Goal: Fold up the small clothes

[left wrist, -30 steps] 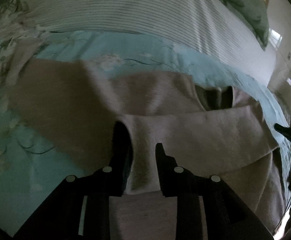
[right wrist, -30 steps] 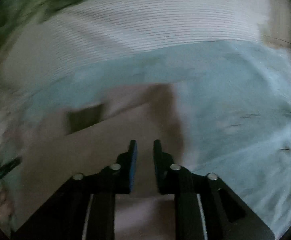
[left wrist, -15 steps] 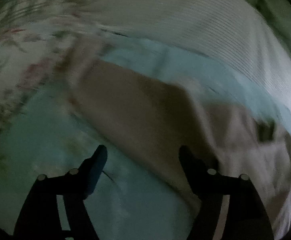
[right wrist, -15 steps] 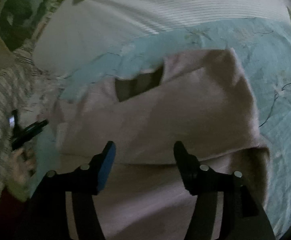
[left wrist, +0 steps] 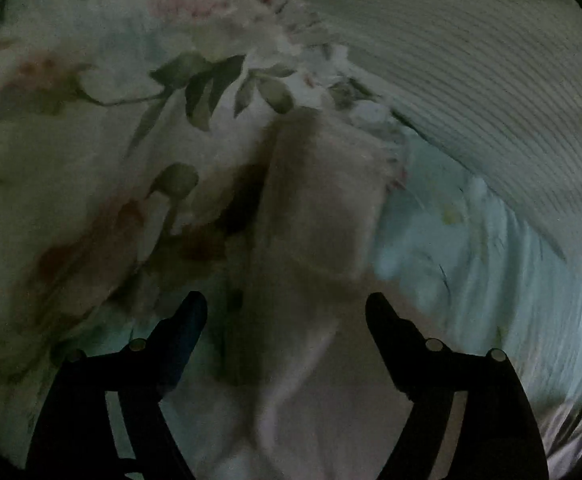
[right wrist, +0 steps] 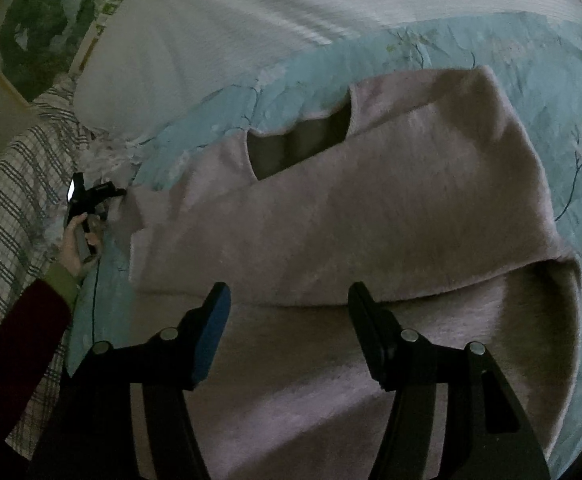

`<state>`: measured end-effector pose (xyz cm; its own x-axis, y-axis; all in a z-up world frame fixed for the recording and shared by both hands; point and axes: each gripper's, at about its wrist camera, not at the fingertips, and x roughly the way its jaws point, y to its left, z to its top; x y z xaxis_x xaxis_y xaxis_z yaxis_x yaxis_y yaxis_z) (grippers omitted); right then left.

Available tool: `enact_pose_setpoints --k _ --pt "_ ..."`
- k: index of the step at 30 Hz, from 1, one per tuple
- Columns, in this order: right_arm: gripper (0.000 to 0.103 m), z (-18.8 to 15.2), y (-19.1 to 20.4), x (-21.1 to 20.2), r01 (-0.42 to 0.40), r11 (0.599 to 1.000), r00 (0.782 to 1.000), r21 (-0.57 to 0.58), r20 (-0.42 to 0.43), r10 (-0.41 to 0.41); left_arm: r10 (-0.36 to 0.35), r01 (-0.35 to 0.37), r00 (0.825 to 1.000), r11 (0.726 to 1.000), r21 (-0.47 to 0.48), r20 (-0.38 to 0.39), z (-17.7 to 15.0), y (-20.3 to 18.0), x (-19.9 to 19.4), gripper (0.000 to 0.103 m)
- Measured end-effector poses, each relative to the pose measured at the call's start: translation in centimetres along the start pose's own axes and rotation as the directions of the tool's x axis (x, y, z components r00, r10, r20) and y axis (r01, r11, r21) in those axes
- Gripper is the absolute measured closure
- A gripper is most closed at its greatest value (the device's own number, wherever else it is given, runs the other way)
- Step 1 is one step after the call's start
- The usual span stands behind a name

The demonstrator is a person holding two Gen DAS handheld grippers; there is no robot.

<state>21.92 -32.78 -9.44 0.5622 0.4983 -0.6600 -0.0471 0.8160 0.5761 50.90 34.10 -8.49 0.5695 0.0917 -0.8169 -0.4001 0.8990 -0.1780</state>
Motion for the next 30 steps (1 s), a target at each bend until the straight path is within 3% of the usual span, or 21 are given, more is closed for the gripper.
enact_pose_setpoints --k 2,3,5,10,17,22,24,26,30 --pt "0.041 -0.1 0.0 0.5 -0.009 1.000 1.000 0.006 -0.009 0.009 -0.043 0.043 0.999 0.999 -0.013 -0.003 0.5 0.5 0.7 0.065" --pt "0.041 -0.2 0.3 0.6 -0.018 1.000 1.000 0.003 -0.011 0.018 -0.067 0.067 0.998 0.998 -0.011 -0.012 0.5 0.5 0.8 0.090" --pt "0.041 -0.2 0.7 0.5 -0.031 0.999 0.999 -0.008 -0.009 0.031 -0.045 0.044 0.998 0.999 0.015 0.034 0.0 0.3 -0.2 0.096" --pt "0.041 -0.8 1.8 -0.5 -0.063 0.997 0.998 -0.035 0.009 0.063 -0.152 0.143 0.975 0.988 0.065 0.162 -3.7 -1.2 -7.2 0.097" --pt "0.041 -2.0 1.5 -3.1 -0.067 0.998 0.997 -0.023 0.042 0.067 -0.359 0.310 0.902 0.925 0.220 0.239 -11.7 -7.6 -18.4 0.097" --pt "0.041 -2.8 0.1 -5.5 -0.045 0.999 0.996 0.007 0.078 0.044 -0.477 0.392 0.854 0.852 0.346 0.207 -18.0 -14.4 -22.4 0.097" --pt "0.041 -3.1 -0.8 -6.3 -0.037 0.999 0.995 0.027 0.091 0.034 -0.506 0.406 0.845 0.819 0.406 0.175 -20.6 -17.8 -23.2 0.097" --pt "0.041 -3.4 -1.7 -6.7 -0.028 0.998 0.995 0.051 0.098 0.023 -0.526 0.424 0.841 0.788 0.447 0.130 -23.0 -20.9 -23.5 0.097" --pt "0.041 -3.8 -3.2 -7.6 -0.021 0.996 0.992 0.090 0.123 0.010 -0.526 0.439 0.850 0.732 0.521 0.022 -27.3 -27.5 -21.5 0.097"
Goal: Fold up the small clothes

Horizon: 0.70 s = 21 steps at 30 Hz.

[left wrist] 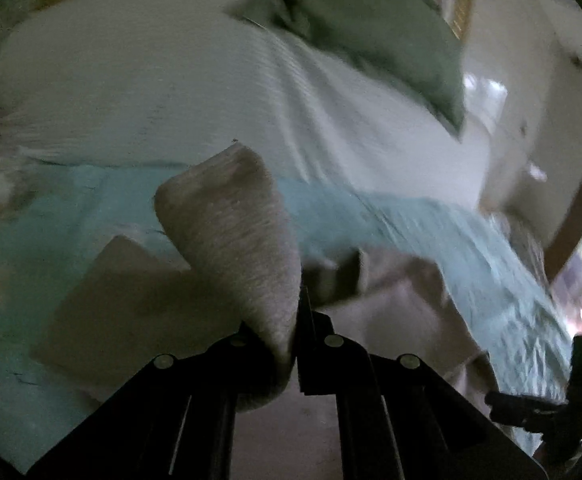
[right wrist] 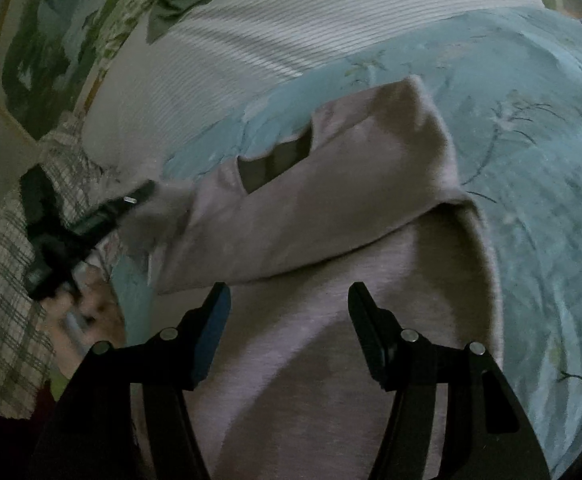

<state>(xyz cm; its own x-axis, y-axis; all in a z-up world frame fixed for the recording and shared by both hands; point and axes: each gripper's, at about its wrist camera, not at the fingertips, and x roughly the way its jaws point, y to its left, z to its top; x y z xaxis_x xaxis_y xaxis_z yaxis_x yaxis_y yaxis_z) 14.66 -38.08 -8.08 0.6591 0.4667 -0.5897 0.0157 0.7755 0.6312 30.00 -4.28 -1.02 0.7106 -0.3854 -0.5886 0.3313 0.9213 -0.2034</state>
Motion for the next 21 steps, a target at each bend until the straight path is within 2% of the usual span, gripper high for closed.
enact_pose_setpoints --k 2,5,9,11,13,15,19,21 --pt "0.041 0.1 -0.8 -0.3 0.006 1.000 1.000 0.020 0.014 -0.006 -0.002 0.005 0.999 0.998 0.064 -0.048 -1.4 -3.6 3.0 0.097" --pt "0.041 0.6 -1.8 -0.7 0.015 0.999 0.999 0.052 0.035 -0.017 0.022 -0.006 0.994 0.990 0.138 -0.111 -3.7 -7.0 6.5 0.095" --pt "0.041 1.5 -2.4 -0.8 0.027 0.998 0.998 0.063 0.055 -0.030 0.073 -0.023 0.972 0.975 0.220 -0.223 -7.4 -9.7 11.4 0.084" --pt "0.041 1.9 -2.3 -0.6 0.030 0.998 0.998 0.055 0.058 -0.033 0.076 -0.016 0.963 0.974 0.225 -0.258 -8.7 -9.9 12.0 0.074" --pt "0.041 2.2 -1.9 0.0 0.031 0.999 0.998 0.041 0.050 -0.033 0.065 -0.008 0.963 0.977 0.215 -0.260 -9.3 -9.5 11.2 0.043" --pt "0.041 2.6 -1.5 0.8 0.030 0.999 0.999 0.029 0.037 -0.031 0.065 -0.012 0.969 0.976 0.216 -0.240 -9.4 -8.7 9.3 0.033" --pt "0.039 2.9 0.0 3.7 0.041 0.999 0.999 0.005 -0.002 -0.041 0.075 -0.033 0.974 0.980 0.194 -0.215 -9.5 -5.9 5.1 0.030" --pt "0.034 3.0 0.9 5.2 0.052 0.999 0.999 -0.004 -0.018 -0.052 0.116 -0.085 0.974 0.983 0.165 -0.194 -9.5 -3.7 3.2 0.029"
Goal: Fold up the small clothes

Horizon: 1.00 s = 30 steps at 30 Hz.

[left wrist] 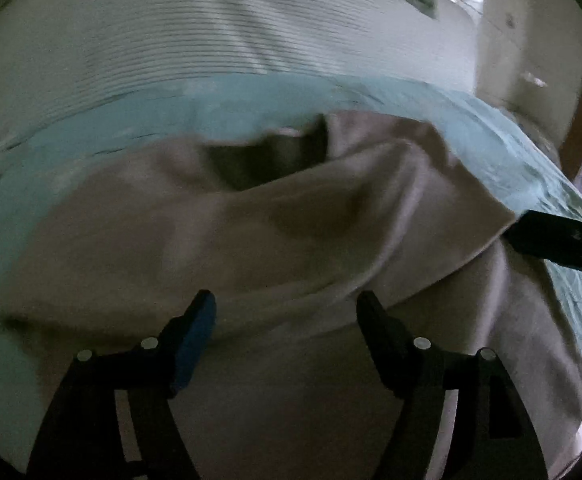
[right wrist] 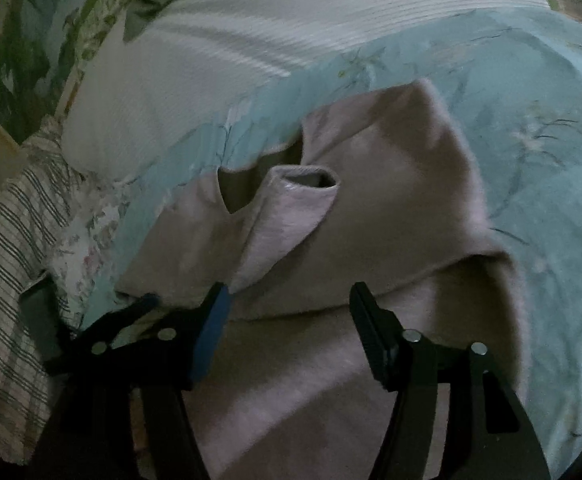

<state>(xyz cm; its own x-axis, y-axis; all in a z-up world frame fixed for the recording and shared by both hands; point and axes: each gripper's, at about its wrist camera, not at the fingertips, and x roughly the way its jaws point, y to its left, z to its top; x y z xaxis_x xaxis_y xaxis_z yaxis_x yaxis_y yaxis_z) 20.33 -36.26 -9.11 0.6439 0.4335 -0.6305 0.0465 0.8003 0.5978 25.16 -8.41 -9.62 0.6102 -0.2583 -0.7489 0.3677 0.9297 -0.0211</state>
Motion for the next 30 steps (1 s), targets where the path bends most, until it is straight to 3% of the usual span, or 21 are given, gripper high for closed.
enact_pose_setpoints --k 4,6,8,12,14,16,20,22,25,30 --pt "0.031 0.5 0.9 2.5 0.002 1.000 1.000 0.026 -0.013 -0.001 0.149 -0.147 0.989 0.981 -0.130 0.005 -1.5 6.3 -2.2 0.029" --pt "0.031 1.0 1.0 3.9 -0.012 0.998 1.000 0.060 -0.014 0.013 0.261 -0.257 0.965 0.943 -0.214 -0.007 -2.4 10.1 -3.1 0.029" --pt "0.030 1.3 1.1 5.0 -0.015 0.996 1.000 0.087 -0.018 0.017 0.307 -0.301 0.951 0.909 -0.288 -0.023 -3.0 13.2 -3.5 0.030" --pt "0.035 2.9 1.2 7.8 -0.001 0.994 1.000 0.108 -0.014 0.003 0.259 -0.269 0.963 0.878 -0.396 -0.079 -3.8 17.2 -2.6 0.030" --pt "0.097 3.5 1.3 8.5 0.014 0.995 1.000 0.099 -0.022 -0.012 0.248 -0.267 0.964 0.874 -0.406 -0.099 -3.9 17.6 -1.7 0.030" --pt "0.096 4.5 1.5 8.0 -0.033 0.994 0.999 0.100 -0.011 0.035 0.217 -0.246 0.969 0.873 -0.422 -0.117 -4.2 18.0 -1.0 0.030" --pt "0.097 6.0 3.0 1.0 -0.149 0.989 0.965 -0.014 0.215 0.149 0.223 -0.256 0.967 0.874 -0.413 -0.127 -4.0 17.8 -0.3 0.029" --pt "0.097 6.1 1.6 -1.5 -0.140 0.990 0.948 -0.011 0.287 0.137 0.220 -0.254 0.967 0.871 -0.420 -0.130 -4.1 18.2 -0.1 0.029" --pt "0.096 5.4 -2.6 -1.1 -0.024 0.998 0.973 0.066 0.230 0.009 0.226 -0.261 0.965 0.872 -0.414 -0.134 -3.8 18.1 0.2 0.030" --pt "0.096 3.1 -7.0 1.3 0.067 0.987 0.988 0.144 0.129 -0.086 0.240 -0.276 0.961 0.882 -0.381 -0.140 -3.6 17.4 0.2 0.031"
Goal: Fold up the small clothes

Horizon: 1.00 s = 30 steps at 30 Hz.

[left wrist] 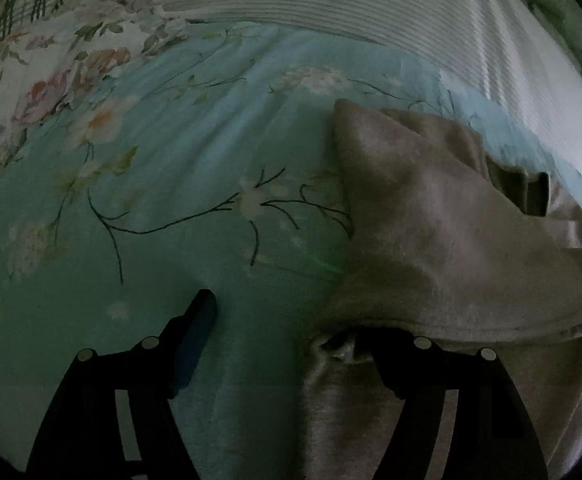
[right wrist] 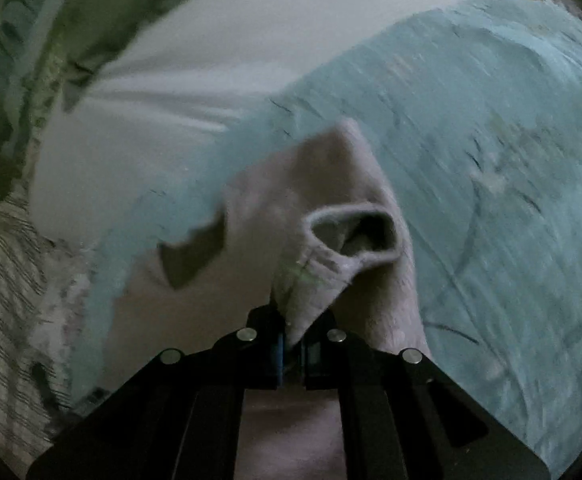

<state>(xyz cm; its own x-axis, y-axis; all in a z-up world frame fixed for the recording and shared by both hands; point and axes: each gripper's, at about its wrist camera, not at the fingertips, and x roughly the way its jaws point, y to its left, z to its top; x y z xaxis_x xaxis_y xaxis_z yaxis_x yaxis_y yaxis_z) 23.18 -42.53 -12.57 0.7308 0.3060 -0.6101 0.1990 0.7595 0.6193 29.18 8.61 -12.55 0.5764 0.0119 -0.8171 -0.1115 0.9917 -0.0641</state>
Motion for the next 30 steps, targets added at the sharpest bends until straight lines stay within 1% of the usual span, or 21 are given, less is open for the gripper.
enact_pose_setpoints --k 3,5,7,9,11,12,14,15,16,17,18,19,20,21,22,23,24,26,27,29,30 --pt "0.096 -0.1 -0.3 -0.1 0.013 1.000 1.000 -0.014 0.011 -0.012 -0.001 0.002 1.000 1.000 -0.021 0.024 0.0 0.3 -0.5 0.034" --pt "0.096 0.1 -0.2 -0.4 0.025 0.999 0.999 -0.035 0.024 -0.024 -0.028 0.030 0.999 0.998 -0.054 0.027 -0.1 0.8 -0.7 0.036" --pt "0.096 0.3 0.2 -0.3 0.034 0.998 0.999 -0.052 0.028 -0.032 -0.025 0.025 1.000 1.000 -0.017 0.010 -0.4 0.2 -0.4 0.040" --pt "0.096 0.5 0.2 -0.8 0.037 0.997 0.998 -0.063 0.057 -0.034 -0.001 0.001 1.000 1.000 0.023 0.031 -0.5 -0.5 -0.7 0.045" --pt "0.096 0.5 0.5 -1.2 0.041 0.996 0.996 -0.078 0.082 -0.034 -0.009 0.009 0.999 1.000 0.007 0.042 -0.5 -0.4 -1.2 0.051" --pt "0.096 0.5 0.5 -1.1 0.048 0.995 0.996 -0.086 0.073 -0.042 -0.028 0.029 0.998 0.999 -0.017 0.051 -0.5 -0.2 -1.5 0.055" --pt "0.096 0.3 0.5 -0.4 0.064 0.994 0.997 -0.088 0.039 -0.061 -0.046 0.048 0.997 0.999 -0.023 0.069 -0.7 -0.4 -1.9 0.067" --pt "0.094 0.2 0.1 0.1 0.073 0.994 0.997 -0.079 0.009 -0.072 -0.047 0.048 0.996 0.999 -0.006 0.077 -0.9 -1.0 -2.1 0.079" --pt "0.087 0.1 -0.2 0.3 0.074 0.995 0.997 -0.065 -0.008 -0.075 -0.044 0.043 0.995 0.999 0.014 0.087 -1.1 -1.5 -2.3 0.088" --pt "0.076 -0.1 -0.5 0.4 0.075 0.996 0.997 -0.052 -0.016 -0.076 -0.038 0.035 0.994 0.999 0.032 0.106 -1.3 -2.0 -2.7 0.088" --pt "0.072 -0.2 -1.0 0.2 0.071 0.997 0.997 -0.030 -0.017 -0.072 -0.027 0.021 0.990 0.999 0.044 0.137 -1.5 -2.3 -3.3 0.089" --pt "0.066 -0.2 -1.0 -0.1 0.068 0.998 0.998 -0.019 -0.012 -0.068 -0.033 0.026 0.987 0.999 0.046 0.159 -1.7 -2.3 -3.7 0.089" --pt "0.056 -0.2 -1.2 -0.8 0.074 0.997 0.997 -0.004 0.007 -0.074 -0.041 0.034 0.985 0.999 0.042 0.165 -1.8 -2.2 -3.9 0.089" --pt "0.051 -0.1 -1.4 -1.5 0.089 0.996 0.996 0.003 0.029 -0.089 -0.053 0.048 0.986 0.998 0.035 0.160 -1.8 -2.0 -3.9 0.090" --pt "0.043 -0.2 -1.4 -2.1 0.101 0.995 0.994 0.006 0.045 -0.101 -0.059 0.055 0.987 0.998 0.029 0.150 -1.8 -1.7 -3.8 0.090" --pt "0.038 -0.2 -1.4 -2.9 0.121 0.993 0.990 0.010 0.068 -0.121 -0.063 0.061 0.989 0.998 0.023 0.133 -1.8 -1.4 -3.5 0.090" --pt "0.037 -0.2 -1.4 -4.1 0.135 0.991 0.986 0.010 0.099 -0.135 -0.076 0.074 0.992 0.997 0.022 0.101 -1.9 -1.0 -3.1 0.089" --pt "0.037 -0.3 -1.3 -5.4 0.130 0.992 0.984 0.004 0.126 -0.129 -0.108 0.108 0.993 0.994 0.016 0.051 -2.2 -0.3 -3.0 0.085" --pt "0.037 -0.4 -1.1 -6.1 0.131 0.991 0.981 -0.006 0.143 -0.129 -0.153 0.153 0.987 0.988 -0.005 0.041 -2.5 0.6 -3.5 0.084" --pt "0.037 -0.6 -0.4 -7.0 0.125 0.992 0.978 -0.030 0.173 -0.118 -0.230 0.232 0.972 0.972 -0.038 0.042 -2.6 1.9 -4.6 0.074" --pt "0.037 -0.8 0.1 -7.2 0.108 0.993 0.978 -0.046 0.183 -0.098 -0.265 0.267 0.963 0.962 -0.060 0.053 -2.3 2.6 -5.1 0.061"
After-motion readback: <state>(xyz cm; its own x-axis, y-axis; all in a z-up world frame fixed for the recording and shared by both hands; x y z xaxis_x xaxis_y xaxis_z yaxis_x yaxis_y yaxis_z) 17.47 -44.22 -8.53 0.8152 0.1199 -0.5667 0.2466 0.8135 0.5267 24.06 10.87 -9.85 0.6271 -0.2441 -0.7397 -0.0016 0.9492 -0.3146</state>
